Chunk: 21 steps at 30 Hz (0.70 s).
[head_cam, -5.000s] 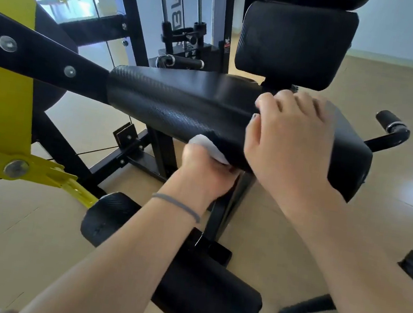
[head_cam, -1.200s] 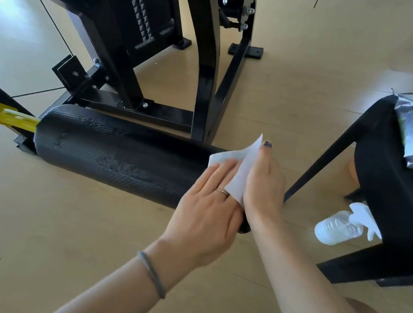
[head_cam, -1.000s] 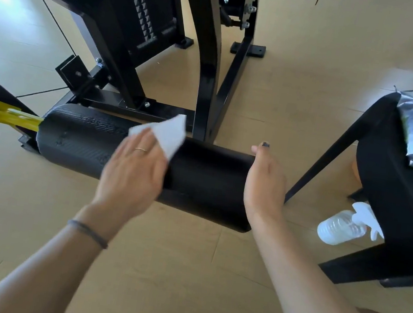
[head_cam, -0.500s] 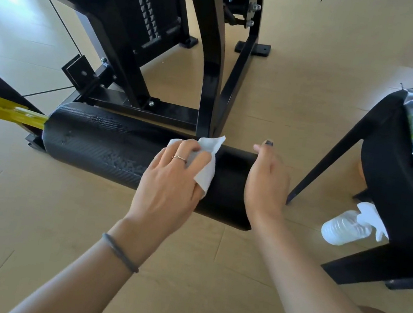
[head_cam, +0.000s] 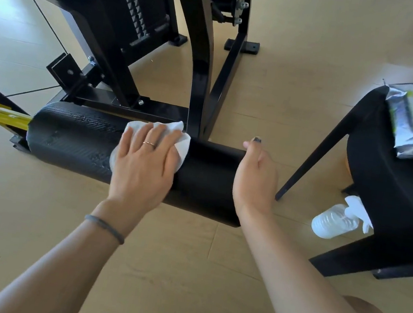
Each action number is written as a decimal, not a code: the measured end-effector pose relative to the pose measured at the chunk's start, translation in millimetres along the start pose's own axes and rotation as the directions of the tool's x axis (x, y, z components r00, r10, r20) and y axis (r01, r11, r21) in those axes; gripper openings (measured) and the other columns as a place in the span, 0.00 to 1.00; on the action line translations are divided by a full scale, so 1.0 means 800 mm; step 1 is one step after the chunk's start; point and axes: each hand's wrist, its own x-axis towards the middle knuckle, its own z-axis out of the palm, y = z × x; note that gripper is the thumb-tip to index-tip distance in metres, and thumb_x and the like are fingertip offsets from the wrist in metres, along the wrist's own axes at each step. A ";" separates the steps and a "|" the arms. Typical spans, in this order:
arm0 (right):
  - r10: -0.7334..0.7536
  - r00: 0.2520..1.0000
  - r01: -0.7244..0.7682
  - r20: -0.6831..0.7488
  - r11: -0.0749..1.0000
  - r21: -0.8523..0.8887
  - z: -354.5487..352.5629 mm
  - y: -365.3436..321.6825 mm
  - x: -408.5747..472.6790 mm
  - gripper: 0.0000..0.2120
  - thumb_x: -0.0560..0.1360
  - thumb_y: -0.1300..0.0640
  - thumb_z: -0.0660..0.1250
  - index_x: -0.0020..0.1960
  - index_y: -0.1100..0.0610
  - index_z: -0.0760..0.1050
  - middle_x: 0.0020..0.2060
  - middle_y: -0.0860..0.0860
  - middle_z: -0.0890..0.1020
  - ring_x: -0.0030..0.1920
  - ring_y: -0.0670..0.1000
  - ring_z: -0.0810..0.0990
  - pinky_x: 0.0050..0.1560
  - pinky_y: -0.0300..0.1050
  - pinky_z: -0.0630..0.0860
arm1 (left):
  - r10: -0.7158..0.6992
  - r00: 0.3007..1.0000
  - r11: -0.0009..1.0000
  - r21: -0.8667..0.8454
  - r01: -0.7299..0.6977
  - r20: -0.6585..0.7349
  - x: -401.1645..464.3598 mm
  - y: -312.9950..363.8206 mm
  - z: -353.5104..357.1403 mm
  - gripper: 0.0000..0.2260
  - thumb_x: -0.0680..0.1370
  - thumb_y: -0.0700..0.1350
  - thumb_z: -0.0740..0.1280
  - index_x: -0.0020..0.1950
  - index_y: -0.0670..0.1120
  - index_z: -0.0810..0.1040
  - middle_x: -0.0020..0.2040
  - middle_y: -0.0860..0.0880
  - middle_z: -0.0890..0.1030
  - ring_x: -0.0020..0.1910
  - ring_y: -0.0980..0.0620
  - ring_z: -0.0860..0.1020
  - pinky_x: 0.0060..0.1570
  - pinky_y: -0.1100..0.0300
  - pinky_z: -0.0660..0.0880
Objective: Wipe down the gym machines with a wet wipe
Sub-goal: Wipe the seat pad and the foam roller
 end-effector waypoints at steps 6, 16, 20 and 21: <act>0.052 0.999 -0.052 -0.008 0.998 0.026 0.003 0.000 0.002 0.25 0.85 0.42 0.50 0.41 0.54 0.75 0.40 0.47 0.79 0.45 0.49 0.78 0.49 0.52 0.74 | 0.384 0.923 0.923 0.018 -0.385 0.041 -0.046 0.096 0.019 0.25 0.83 0.52 0.49 0.81 0.53 0.59 0.81 0.49 0.61 0.81 0.44 0.56 0.77 0.38 0.53; -0.129 0.989 0.119 -0.066 0.983 -0.137 0.010 0.009 0.001 0.24 0.86 0.46 0.51 0.33 0.52 0.67 0.33 0.48 0.73 0.36 0.49 0.73 0.33 0.44 0.66 | -0.144 0.988 0.989 0.009 0.145 -0.062 -0.005 -0.028 0.012 0.22 0.84 0.51 0.46 0.77 0.55 0.65 0.75 0.49 0.68 0.76 0.44 0.62 0.76 0.40 0.54; -0.089 0.994 0.080 -0.064 0.988 -0.128 0.012 0.009 0.005 0.23 0.86 0.46 0.50 0.43 0.55 0.76 0.40 0.44 0.76 0.45 0.50 0.74 0.44 0.47 0.66 | 0.254 0.967 0.967 0.029 -0.255 0.024 -0.041 0.079 0.018 0.25 0.83 0.53 0.47 0.81 0.56 0.54 0.79 0.46 0.64 0.80 0.41 0.57 0.75 0.36 0.53; -0.084 0.995 0.077 -0.053 0.989 -0.126 0.012 0.010 0.005 0.23 0.86 0.46 0.49 0.44 0.54 0.76 0.39 0.44 0.75 0.45 0.49 0.73 0.45 0.47 0.65 | 0.306 0.951 0.952 0.008 -0.307 0.031 -0.043 0.085 0.021 0.24 0.84 0.53 0.46 0.81 0.57 0.53 0.80 0.47 0.63 0.81 0.43 0.55 0.76 0.36 0.52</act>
